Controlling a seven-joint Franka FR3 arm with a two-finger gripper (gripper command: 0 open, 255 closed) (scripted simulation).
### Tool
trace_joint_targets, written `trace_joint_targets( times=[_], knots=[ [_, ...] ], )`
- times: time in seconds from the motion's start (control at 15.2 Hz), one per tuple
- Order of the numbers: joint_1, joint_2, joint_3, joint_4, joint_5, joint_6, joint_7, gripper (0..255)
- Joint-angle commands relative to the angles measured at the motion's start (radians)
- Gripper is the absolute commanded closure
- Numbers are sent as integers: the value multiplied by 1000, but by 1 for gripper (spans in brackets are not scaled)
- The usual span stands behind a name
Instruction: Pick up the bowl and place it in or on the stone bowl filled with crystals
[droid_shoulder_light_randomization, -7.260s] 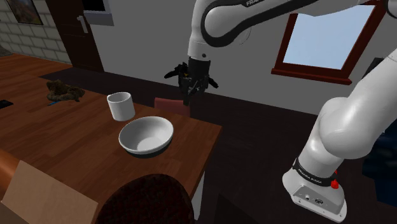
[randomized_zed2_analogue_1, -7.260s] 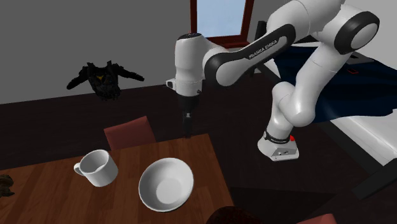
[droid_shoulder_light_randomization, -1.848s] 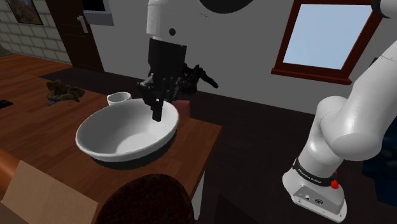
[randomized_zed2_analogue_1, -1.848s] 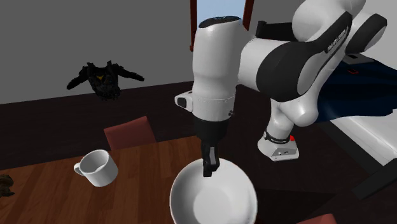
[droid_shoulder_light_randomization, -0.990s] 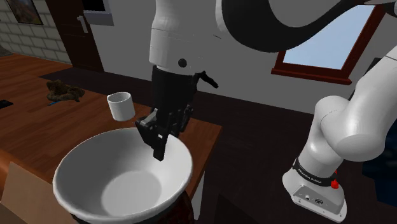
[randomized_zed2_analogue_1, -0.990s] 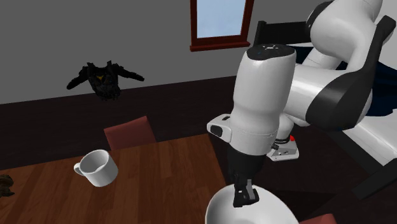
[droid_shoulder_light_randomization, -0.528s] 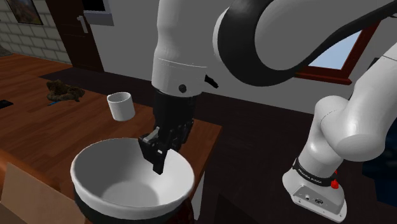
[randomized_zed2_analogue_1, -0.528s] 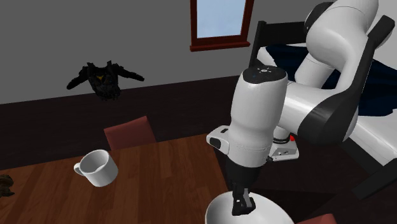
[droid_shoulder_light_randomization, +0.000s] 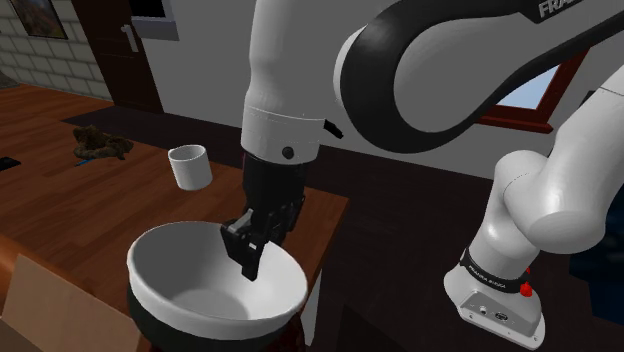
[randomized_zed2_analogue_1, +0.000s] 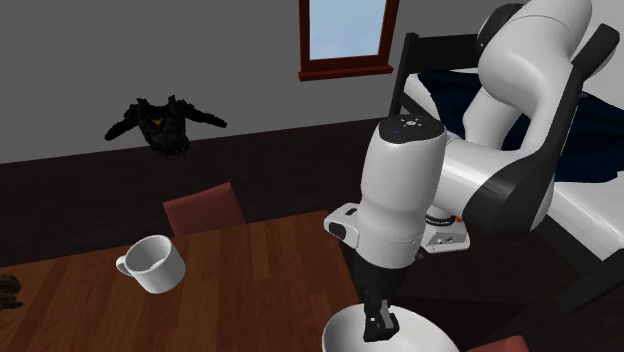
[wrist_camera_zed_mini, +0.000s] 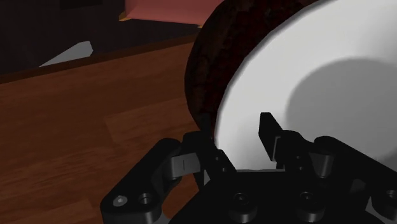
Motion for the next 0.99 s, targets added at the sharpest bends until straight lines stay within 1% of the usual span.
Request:
trace_joint_targets(
  times=[0.0, 0.07, 0.4, 0.66, 0.92],
  knots=[
    [1, 2, 2, -2, 0, 0, 0, 255],
    [1, 4, 2, 0, -1, -1, 1, 0],
    [1, 2, 2, -2, 0, 0, 0, 0],
    [-2, -63, -36, 64, 9, -133, -12, 0],
    [-2, -63, -37, 64, 8, -133, -12, 0]
  ],
)
